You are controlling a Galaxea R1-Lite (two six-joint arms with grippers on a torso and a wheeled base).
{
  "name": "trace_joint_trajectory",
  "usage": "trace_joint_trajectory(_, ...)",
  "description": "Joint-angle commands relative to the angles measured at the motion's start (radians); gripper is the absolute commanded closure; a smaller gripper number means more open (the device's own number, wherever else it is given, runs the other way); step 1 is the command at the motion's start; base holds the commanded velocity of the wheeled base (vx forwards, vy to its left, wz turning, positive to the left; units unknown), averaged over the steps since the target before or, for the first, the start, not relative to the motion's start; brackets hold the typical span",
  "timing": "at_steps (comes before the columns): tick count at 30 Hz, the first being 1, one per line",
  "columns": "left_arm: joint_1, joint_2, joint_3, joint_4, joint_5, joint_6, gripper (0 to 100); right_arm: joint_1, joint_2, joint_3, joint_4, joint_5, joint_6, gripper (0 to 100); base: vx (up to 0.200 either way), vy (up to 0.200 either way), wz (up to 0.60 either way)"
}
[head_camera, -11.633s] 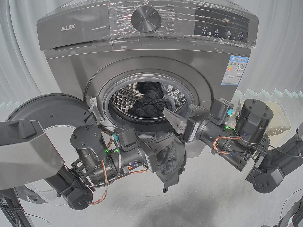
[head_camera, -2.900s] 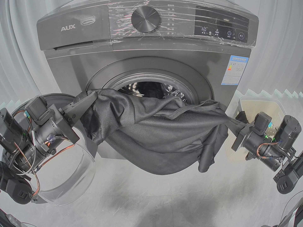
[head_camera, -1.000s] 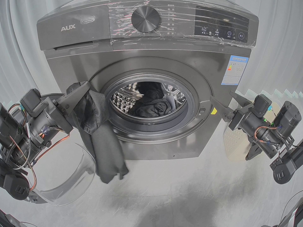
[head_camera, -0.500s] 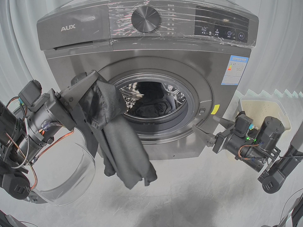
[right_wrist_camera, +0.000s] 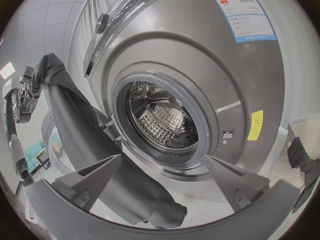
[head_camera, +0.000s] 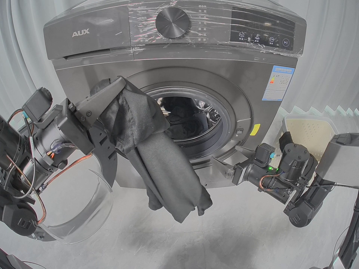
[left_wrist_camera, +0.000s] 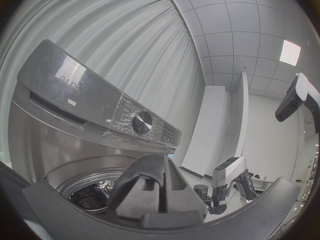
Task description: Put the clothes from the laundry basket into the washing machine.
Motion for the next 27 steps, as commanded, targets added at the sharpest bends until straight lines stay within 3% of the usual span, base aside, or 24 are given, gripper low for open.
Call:
trace_joint_trajectory(1,-0.019,0.012,-0.001,-0.001,0.001,0.0,100,0.001,0.076,-0.051,0.0,-0.002,0.004,0,0.0,0.0,0.0)
trace_joint_trajectory(9,-0.02,0.014,-0.006,0.005,0.001,-0.001,100,0.001,0.151,-0.117,0.001,-0.018,0.004,0,0.0,0.0,0.0)
trace_joint_trajectory(12,-0.02,0.016,-0.02,0.018,0.001,-0.001,100,0.01,0.217,-0.196,0.021,-0.057,0.002,0,0.0,0.0,0.0)
trace_joint_trajectory(19,-0.02,0.022,-0.044,0.025,0.001,-0.009,100,0.05,0.332,-0.329,0.069,-0.054,0.033,0,0.0,0.0,0.0)
trace_joint_trajectory(27,-0.016,0.031,-0.043,0.024,0.0,-0.009,100,0.123,0.353,-0.297,0.047,-0.051,0.033,0,0.0,0.0,0.0)
